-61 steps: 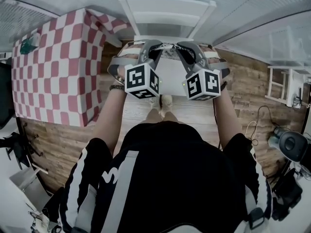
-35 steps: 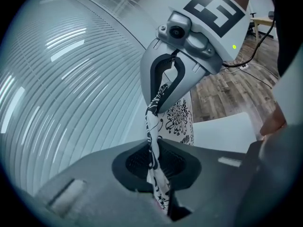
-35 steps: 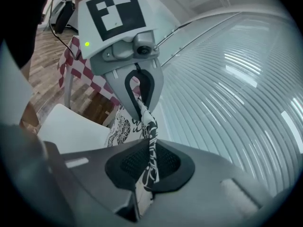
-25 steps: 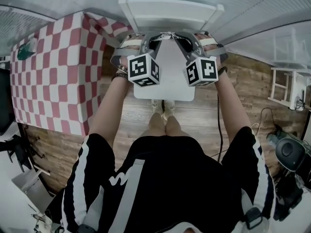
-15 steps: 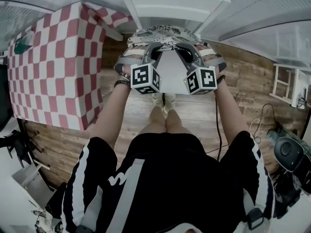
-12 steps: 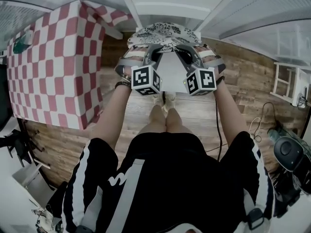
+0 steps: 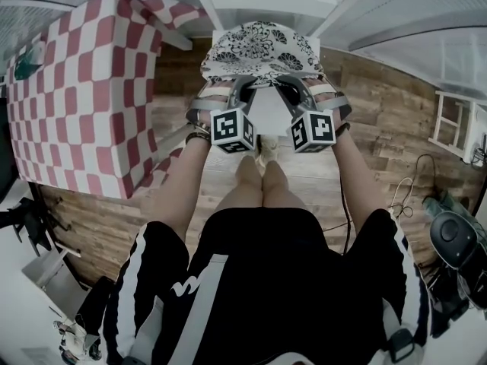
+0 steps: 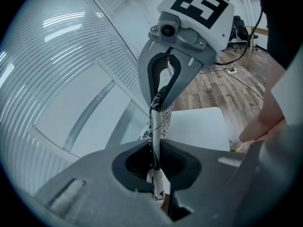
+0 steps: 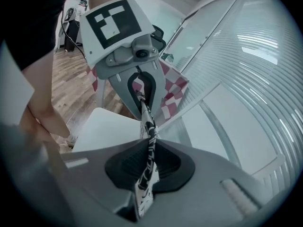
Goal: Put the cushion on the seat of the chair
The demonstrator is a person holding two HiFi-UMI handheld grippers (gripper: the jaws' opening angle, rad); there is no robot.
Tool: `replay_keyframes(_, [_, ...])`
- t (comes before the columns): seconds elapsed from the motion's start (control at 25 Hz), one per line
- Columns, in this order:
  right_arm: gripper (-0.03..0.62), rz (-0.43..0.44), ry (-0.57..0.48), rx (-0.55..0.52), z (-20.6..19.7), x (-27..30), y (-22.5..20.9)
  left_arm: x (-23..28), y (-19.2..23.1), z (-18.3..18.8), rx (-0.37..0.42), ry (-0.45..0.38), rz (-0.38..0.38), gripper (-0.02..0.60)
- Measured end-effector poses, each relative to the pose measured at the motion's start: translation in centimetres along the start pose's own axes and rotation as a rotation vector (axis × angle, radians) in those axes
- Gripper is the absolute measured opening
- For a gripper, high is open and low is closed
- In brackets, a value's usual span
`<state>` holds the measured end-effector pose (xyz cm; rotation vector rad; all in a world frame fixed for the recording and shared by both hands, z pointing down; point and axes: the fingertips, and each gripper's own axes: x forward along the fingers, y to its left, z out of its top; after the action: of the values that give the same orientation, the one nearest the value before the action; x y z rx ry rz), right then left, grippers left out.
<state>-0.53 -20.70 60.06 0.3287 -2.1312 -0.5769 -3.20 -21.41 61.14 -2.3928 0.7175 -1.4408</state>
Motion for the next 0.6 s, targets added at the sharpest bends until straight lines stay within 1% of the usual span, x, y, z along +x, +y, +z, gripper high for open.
replay_keyframes(0.2, [0.018,0.006,0.016,0.022,-0.8,0.6,1.2,0.9,-1.1,-0.6,-0.015,0.010,0.003,0.018])
replay_keyframes(0.36, [0.018,0.034,0.025,0.028,-1.2,1.2,2.8,1.6,-2.2,-1.4,-0.015,0.022,-0.006,0.018])
replay_keyframes(0.6, [0.018,0.064,0.027,0.061,-2.4,2.2,5.2,2.9,-4.2,-2.4,-0.071,0.043,-0.028,0.020])
